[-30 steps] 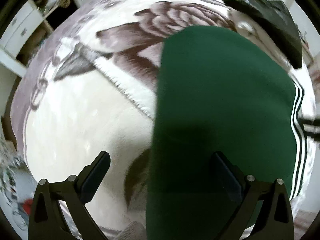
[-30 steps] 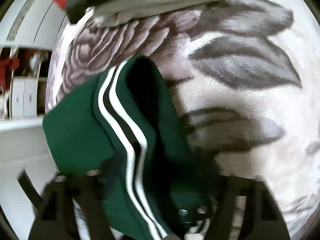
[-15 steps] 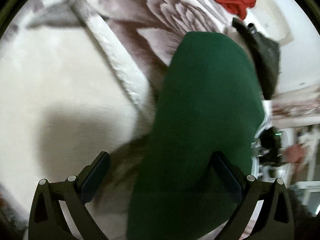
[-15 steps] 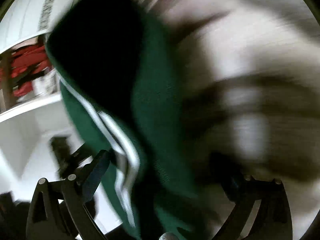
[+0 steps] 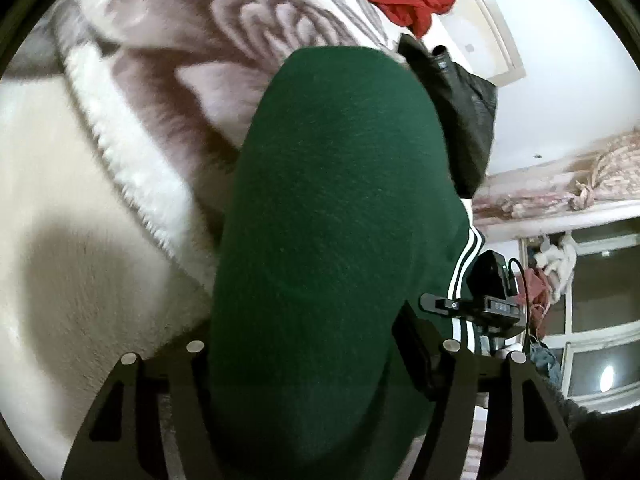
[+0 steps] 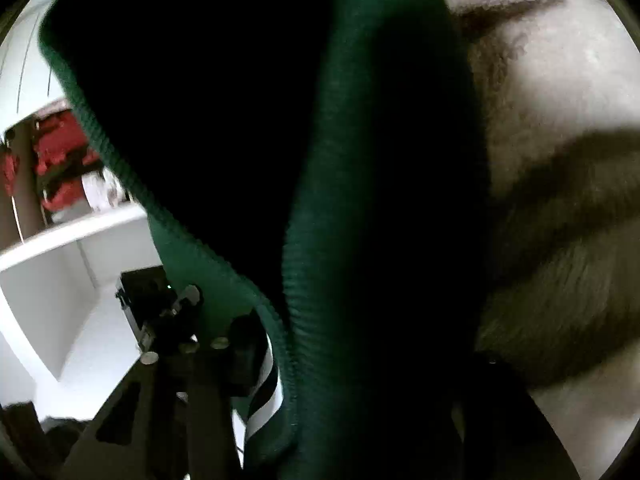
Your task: Fold large clothes
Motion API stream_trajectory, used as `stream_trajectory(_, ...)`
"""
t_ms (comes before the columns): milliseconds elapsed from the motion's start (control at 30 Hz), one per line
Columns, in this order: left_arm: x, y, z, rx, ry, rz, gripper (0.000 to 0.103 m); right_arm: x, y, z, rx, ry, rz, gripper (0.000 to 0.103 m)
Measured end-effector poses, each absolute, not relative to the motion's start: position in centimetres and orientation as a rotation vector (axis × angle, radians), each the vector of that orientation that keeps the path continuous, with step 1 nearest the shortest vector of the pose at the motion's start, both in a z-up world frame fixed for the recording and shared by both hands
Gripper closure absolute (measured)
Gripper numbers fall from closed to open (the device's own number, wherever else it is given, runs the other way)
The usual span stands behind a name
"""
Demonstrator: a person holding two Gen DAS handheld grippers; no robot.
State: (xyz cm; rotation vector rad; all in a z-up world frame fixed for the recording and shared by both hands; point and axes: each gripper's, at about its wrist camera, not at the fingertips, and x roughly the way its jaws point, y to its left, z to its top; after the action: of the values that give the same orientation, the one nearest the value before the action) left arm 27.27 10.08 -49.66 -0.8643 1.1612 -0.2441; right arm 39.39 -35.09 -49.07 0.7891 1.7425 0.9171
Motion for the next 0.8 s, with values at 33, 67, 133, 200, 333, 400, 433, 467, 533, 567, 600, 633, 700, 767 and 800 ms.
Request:
stream_trajectory(33, 27.7, 9.9, -49.0, -0.85, 1.163, -0.257, 0.04, 39.2, -35.5, -48.2, 0.811, 1.722, 0.911, 0.065)
stream_trajectory(67, 28.1, 9.8, -48.3, -0.839, 1.165, -0.271, 0.04, 39.1, -35.8, -47.5, 0.832, 1.708, 0.897, 0.066)
stream_trajectory(133, 29.0, 9.6, -47.0, -0.807, 1.164, -0.302, 0.04, 38.9, -36.6, -45.8, 0.86, 1.676, 0.88, 0.067)
stream_trajectory(200, 30.0, 9.1, -45.5, -0.776, 1.158, -0.335, 0.041, 39.0, -37.7, -44.0, 0.898, 1.638, 0.865, 0.067)
stream_trajectory(333, 32.4, 8.1, -42.3, -0.737, 1.146, -0.409, 0.041, 40.1, -40.7, -39.4, 0.936, 1.555, 0.848, 0.067)
stream_trajectory(400, 34.1, 7.1, -40.7, -0.709, 1.142, -0.442, 0.041, 41.1, -42.3, -36.8, 0.939, 1.52, 0.827, 0.067)
stream_trajectory(433, 35.3, 6.5, -39.8, -0.703, 1.139, -0.458, 0.041, 41.9, -43.1, -35.4, 0.942, 1.503, 0.817, 0.067)
stream_trajectory(467, 36.7, 5.9, -38.8, -0.703, 1.136, -0.478, 0.041, 42.7, -43.9, -34.2, 0.942, 1.489, 0.803, 0.067)
stream_trajectory(533, 39.5, 4.6, -37.5, -0.696, 1.129, -0.509, 0.041, 44.8, -45.9, -31.5, 0.931, 1.463, 0.775, 0.067)
stream_trajectory(567, 40.4, 4.6, -37.0, -0.696, 1.125, -0.523, 0.041, 45.9, -47.1, -30.2, 0.924, 1.449, 0.759, 0.067)
stream_trajectory(600, 42.5, 3.8, -36.1, -0.694, 1.116, -0.542, 0.041, 47.3, -48.0, -28.9, 0.919, 1.437, 0.746, 0.067)
stream_trajectory(633, 44.2, 3.2, -35.7, -0.694, 1.109, -0.557, 0.041, 49.1, -48.9, -27.6, 0.907, 1.42, 0.732, 0.067)
stream_trajectory(700, 47.4, 2.3, -34.7, -0.688, 1.09, -0.581, 0.041, 52.9, -50.5, -25.5, 0.895, 1.394, 0.707, 0.067)
stream_trajectory(767, 51.6, 1.4, -34.1, -0.687, 1.073, -0.6, 0.041, 57.7, -51.7, -24.2, 0.891, 1.374, 0.69, 0.067)
stream_trajectory(800, 53.4, 1.1, -33.9, -0.685, 1.065, -0.603, 0.041, 59.7, -52.3, -23.8, 0.888, 1.371, 0.683, 0.067)
